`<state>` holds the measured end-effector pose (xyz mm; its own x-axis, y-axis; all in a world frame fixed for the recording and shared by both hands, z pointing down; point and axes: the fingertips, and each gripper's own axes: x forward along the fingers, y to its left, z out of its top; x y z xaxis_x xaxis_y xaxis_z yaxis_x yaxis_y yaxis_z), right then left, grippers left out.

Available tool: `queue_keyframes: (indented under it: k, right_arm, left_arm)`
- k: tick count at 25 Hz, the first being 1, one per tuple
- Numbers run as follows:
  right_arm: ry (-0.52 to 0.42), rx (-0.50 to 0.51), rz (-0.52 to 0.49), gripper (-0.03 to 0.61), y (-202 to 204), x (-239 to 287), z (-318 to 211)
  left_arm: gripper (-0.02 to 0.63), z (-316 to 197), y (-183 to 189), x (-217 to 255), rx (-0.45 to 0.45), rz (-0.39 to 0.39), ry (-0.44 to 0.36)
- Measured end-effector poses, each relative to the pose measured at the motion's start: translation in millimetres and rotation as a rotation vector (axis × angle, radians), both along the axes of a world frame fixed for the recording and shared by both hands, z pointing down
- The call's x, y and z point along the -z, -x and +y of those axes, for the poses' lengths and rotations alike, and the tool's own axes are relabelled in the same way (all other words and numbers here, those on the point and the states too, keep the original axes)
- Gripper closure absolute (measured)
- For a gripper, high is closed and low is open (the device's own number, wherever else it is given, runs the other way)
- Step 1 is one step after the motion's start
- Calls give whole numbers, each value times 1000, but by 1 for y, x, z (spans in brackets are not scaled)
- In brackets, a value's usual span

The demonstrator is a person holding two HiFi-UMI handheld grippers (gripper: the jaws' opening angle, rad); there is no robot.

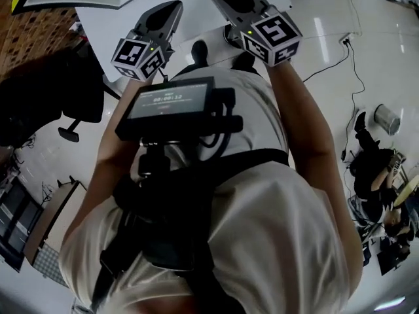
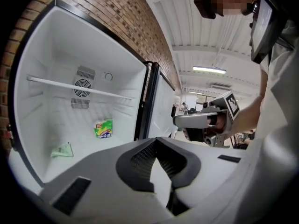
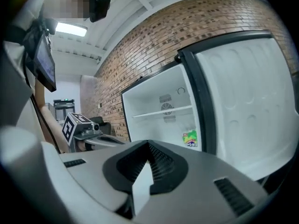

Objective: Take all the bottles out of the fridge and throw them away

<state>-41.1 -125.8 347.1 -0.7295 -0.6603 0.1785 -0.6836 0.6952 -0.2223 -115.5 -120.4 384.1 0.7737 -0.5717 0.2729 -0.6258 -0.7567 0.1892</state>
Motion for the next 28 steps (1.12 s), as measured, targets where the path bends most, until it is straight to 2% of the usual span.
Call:
queue_keyframes:
  k: [5,12,18,28]
  right_arm:
    - [-31,95,9,575,50,9,6]
    - [-61,163,-4,575,67,24,4]
    - [-97,177,-23,575,72,40,1]
    - [-99,160,-25,575,69,40,3]
  left_arm:
    - [612,11,44,14,78,20,-43]
    - [612,8,60,36,147,48,-83]
    - [612,6,64,51,161,71,-109]
    - [612,9,58,54,120,72,-118]
